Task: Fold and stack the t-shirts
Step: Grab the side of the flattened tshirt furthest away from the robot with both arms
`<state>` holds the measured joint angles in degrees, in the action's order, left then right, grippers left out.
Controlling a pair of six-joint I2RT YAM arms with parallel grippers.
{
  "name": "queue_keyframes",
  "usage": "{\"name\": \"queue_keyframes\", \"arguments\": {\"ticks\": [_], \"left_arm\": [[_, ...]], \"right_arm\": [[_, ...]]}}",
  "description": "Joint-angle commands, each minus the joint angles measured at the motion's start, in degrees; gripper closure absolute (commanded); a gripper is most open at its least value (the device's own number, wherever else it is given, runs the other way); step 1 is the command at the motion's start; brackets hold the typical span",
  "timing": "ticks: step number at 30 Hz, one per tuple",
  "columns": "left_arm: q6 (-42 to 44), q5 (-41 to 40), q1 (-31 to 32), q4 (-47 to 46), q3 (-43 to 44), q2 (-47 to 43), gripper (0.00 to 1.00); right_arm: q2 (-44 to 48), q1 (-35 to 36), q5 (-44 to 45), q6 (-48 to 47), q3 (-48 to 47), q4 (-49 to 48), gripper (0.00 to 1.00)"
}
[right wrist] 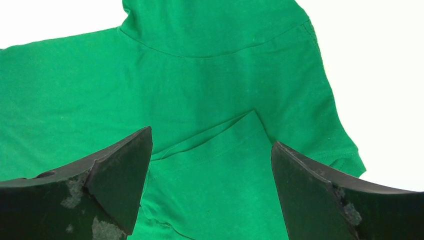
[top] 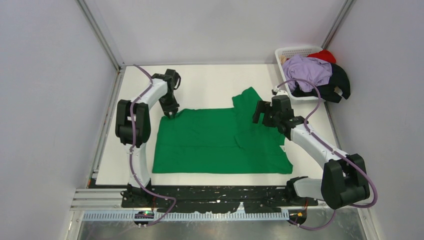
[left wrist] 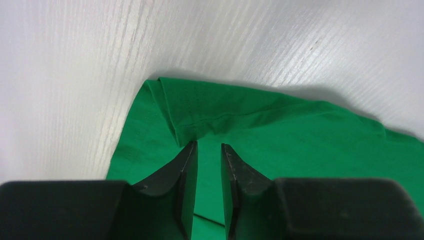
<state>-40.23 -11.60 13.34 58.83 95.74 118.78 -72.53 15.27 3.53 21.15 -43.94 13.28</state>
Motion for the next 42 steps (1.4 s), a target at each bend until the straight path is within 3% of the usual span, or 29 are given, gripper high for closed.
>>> {"name": "queue_keyframes", "arguments": {"ticks": [1, 3, 8, 21, 31, 42], "left_arm": [[-0.94, -1.65, -0.38, 0.69, 2.25, 0.49, 0.70], [-2.12, -1.07, -0.68, -0.25, 2.01, 0.32, 0.65], [-9.07, -0.23, -1.56, -2.76, -0.30, -1.01, 0.60], [-27.34, -4.60, -1.52, -14.00, -19.28, -14.75, 0.53], [-33.86, -4.98, -1.57, -20.14, -19.56, -12.26, 0.52], [-40.80, -6.26, -1.43, -15.79, -21.07, -12.45, 0.52]], "right_arm": [[-0.18, -0.39, 0.19, -0.18, -2.68, -2.27, 0.05], [-0.34, -0.39, 0.00, -0.29, -2.64, -2.31, 0.05], [-0.73, -0.48, -0.53, -0.65, -2.60, -2.32, 0.05], [-2.72, -0.77, -2.73, -1.73, -3.12, -2.45, 0.05], [-1.84, -0.86, -5.34, -3.16, -3.09, -1.99, 0.05], [-1.31, -0.76, -4.75, -3.84, -3.32, -1.26, 0.04]]}}
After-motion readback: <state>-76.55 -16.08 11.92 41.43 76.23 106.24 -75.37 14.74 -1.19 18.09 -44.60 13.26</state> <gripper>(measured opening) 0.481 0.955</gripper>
